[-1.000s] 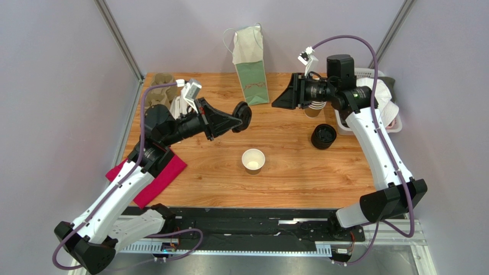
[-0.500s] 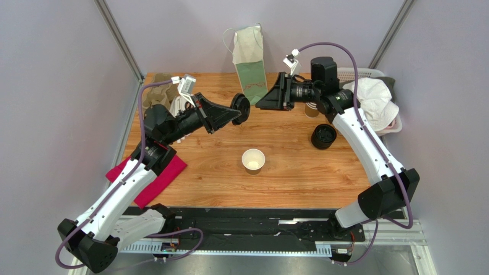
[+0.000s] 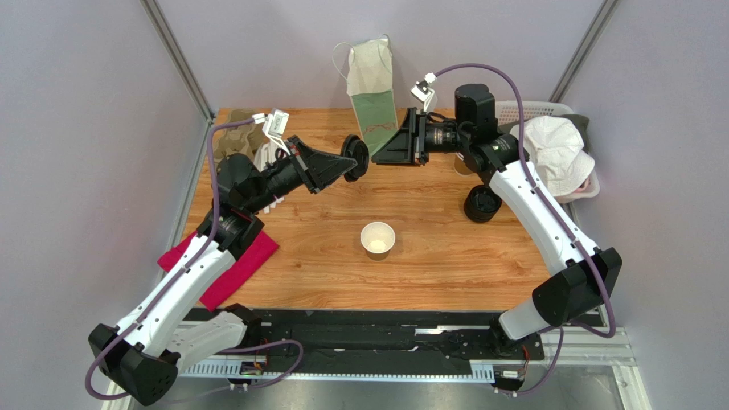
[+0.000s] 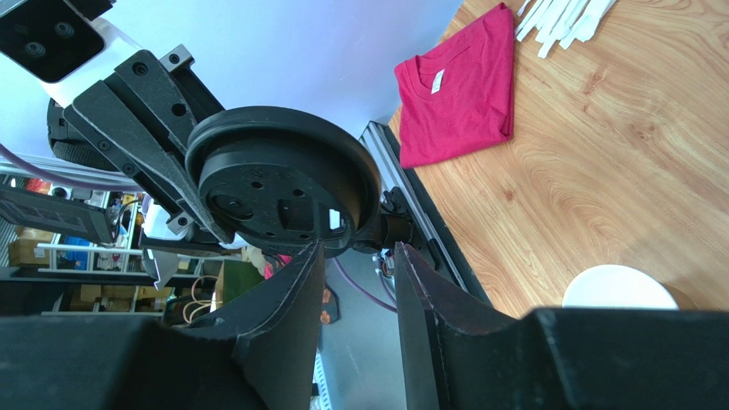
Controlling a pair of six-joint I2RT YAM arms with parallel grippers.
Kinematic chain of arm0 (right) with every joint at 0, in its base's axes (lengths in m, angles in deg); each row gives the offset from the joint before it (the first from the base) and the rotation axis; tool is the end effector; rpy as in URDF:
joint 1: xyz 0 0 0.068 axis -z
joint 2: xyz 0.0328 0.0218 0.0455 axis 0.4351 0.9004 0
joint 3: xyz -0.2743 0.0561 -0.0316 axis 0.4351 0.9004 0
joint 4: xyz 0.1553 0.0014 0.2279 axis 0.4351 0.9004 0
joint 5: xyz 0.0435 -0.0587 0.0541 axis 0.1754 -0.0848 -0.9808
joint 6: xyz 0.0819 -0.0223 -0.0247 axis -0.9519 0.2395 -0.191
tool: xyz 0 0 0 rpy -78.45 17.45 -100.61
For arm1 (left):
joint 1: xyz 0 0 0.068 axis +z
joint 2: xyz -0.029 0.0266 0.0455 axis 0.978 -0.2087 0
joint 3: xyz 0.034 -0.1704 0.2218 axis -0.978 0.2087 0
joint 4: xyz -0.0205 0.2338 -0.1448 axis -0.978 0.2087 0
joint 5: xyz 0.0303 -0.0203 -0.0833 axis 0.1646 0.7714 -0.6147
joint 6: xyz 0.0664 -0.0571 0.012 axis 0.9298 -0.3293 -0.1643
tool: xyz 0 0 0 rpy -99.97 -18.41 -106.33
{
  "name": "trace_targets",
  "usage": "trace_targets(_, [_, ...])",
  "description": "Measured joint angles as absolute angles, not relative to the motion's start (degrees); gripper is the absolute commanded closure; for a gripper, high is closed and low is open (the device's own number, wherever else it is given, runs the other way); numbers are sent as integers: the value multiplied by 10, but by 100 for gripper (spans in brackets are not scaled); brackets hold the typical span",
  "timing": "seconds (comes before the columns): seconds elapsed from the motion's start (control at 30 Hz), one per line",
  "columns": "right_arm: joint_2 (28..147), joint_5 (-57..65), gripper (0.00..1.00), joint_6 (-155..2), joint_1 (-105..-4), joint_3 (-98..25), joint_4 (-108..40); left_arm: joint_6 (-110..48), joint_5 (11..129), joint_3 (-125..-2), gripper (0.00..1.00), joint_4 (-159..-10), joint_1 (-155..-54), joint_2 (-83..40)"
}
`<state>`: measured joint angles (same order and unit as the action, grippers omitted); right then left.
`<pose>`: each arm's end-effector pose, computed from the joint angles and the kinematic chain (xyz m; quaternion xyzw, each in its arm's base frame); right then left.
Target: Pack the takeout coffee
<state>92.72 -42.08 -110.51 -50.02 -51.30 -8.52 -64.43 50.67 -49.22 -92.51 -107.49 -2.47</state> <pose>0.3104 0.2089 0.4203 -0.1454 0.7672 0.5833 0.2238 0.2175 -0.1646 0.4345 0.1005 0.6345 -0.5722 0.5097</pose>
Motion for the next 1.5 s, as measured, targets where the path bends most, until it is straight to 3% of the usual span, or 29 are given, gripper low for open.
trace_targets(0.37, [947, -421, 71, -1132, -512, -513, -113, -650, 506, -492, 100, -927, -1075, -32])
trace_targets(0.5, [951, -421, 79, -1137, -513, -513, -116, -653, 506, -492, 100, -929, -1075, -32])
trace_targets(0.8, [955, -423, 80, -1146, -520, -513, -123, -661, 507, -485, 100, -938, -1075, -34])
trace_targets(0.87, [956, -423, 87, -1149, -520, -513, -124, -662, 507, -485, 100, -939, -1074, -35])
trace_targets(0.93, [958, -423, 100, -1150, -520, -513, -125, -663, 507, -485, 100, -940, -1075, -36])
trace_targets(1.0, [962, -423, 100, -1152, -520, -513, -125, -664, 508, -485, 100, -940, -1074, -37])
trace_targets(1.1, [967, -423, 100, -1151, -520, -513, -126, -665, 510, -482, 78, -938, -1072, -38])
trace_targets(1.13, [967, -422, 100, -1149, -520, -513, -125, -666, 511, -481, 55, -938, -1072, -38])
trace_targets(1.2, [967, -416, 100, -1139, -520, -515, -116, -667, 518, -480, 31, -929, -1071, -37])
trace_targets(1.23, [967, -411, 100, -1130, -520, -516, -107, -660, 520, -480, 13, -921, -1071, -36])
trace_targets(1.27, [967, -404, 100, -1118, -519, -517, -98, -659, 525, -480, 6, -904, -1071, -34])
trace_targets(1.5, [963, -329, 100, -1015, -498, -520, 1, -598, 541, -465, 4, -760, -1059, 16])
